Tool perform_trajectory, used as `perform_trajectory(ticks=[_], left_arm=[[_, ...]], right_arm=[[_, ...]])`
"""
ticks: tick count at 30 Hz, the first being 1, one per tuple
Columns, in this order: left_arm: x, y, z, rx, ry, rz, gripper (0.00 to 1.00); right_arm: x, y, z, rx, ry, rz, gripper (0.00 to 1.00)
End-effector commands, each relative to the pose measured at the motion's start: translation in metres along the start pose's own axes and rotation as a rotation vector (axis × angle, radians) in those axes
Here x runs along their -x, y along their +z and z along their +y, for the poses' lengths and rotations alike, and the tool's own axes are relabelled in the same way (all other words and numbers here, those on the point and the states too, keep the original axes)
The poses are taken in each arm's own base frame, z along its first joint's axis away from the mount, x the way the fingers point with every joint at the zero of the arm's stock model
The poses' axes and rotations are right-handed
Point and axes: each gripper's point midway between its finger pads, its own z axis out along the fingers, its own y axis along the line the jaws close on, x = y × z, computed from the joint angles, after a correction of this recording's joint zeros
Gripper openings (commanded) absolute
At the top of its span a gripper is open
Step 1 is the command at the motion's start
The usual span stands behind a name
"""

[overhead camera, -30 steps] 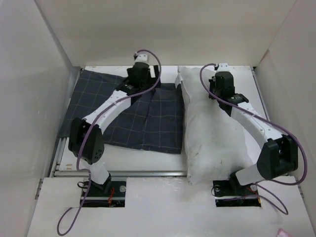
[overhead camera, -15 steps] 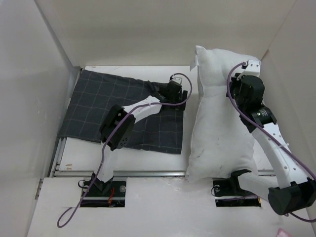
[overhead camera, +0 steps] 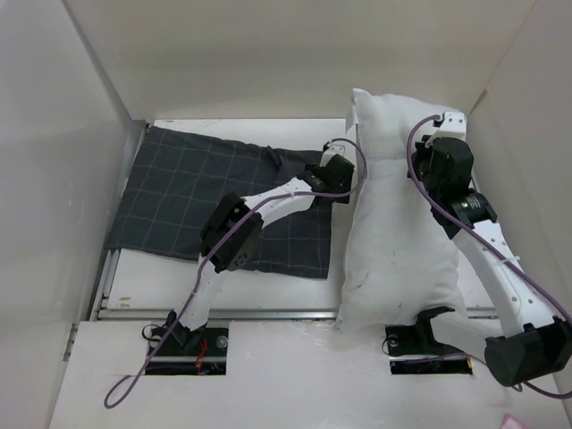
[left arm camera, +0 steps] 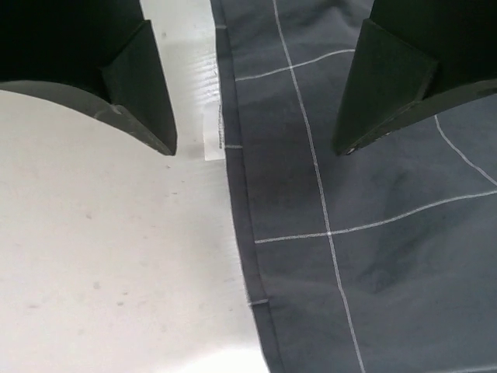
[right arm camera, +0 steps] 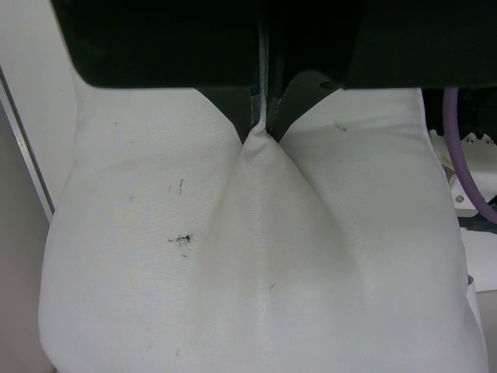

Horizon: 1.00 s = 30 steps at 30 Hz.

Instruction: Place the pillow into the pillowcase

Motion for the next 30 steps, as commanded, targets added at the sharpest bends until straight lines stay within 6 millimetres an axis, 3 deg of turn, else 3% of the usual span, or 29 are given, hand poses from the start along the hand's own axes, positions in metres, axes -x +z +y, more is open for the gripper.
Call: perform_trajectory(ticks=[1, 7, 13, 14, 18, 25, 26, 29, 30], left_arm=[[0.005, 0.002, 0.009, 0.092, -0.032, -0.011, 0.79], [-0.004, 0.010, 0.014, 0.179, 0.001, -0.007, 0.66], [-0.010, 0.014, 0.022, 0.225, 0.020, 0.002, 0.33], [-0.012, 0.013, 0.023, 0.230, 0.024, 0.009, 0.21], [0.008, 0.000, 0.019, 0.208, 0.011, -0.026, 0.00], [0.044, -0.034, 0.017, 0.171, 0.041, -0.089, 0.00], [0.061, -0.046, 0.028, 0.175, 0.039, -0.110, 0.00], [0.077, -0.062, 0.040, 0.126, 0.016, -0.111, 0.00], [0.096, -0.077, 0.047, 0.102, -0.003, -0.151, 0.00]], right_arm=[[0.019, -0.006, -0.005, -0.022, 0.021, -0.067, 0.00], [0.019, -0.006, -0.005, -0.022, 0.021, -0.067, 0.00], [0.019, -0.006, -0.006, -0.031, 0.022, -0.068, 0.00], [0.019, -0.006, -0.006, -0.031, 0.022, -0.068, 0.00], [0.019, -0.006, -0.005, -0.022, 0.021, -0.067, 0.00], [0.015, -0.007, 0.011, 0.069, 0.003, -0.046, 0.00], [0.009, -0.007, 0.014, 0.093, -0.009, -0.032, 0.00], [0.003, -0.008, 0.028, 0.171, -0.013, -0.013, 0.00], [0.000, -0.009, 0.030, 0.185, -0.016, -0.002, 0.00]])
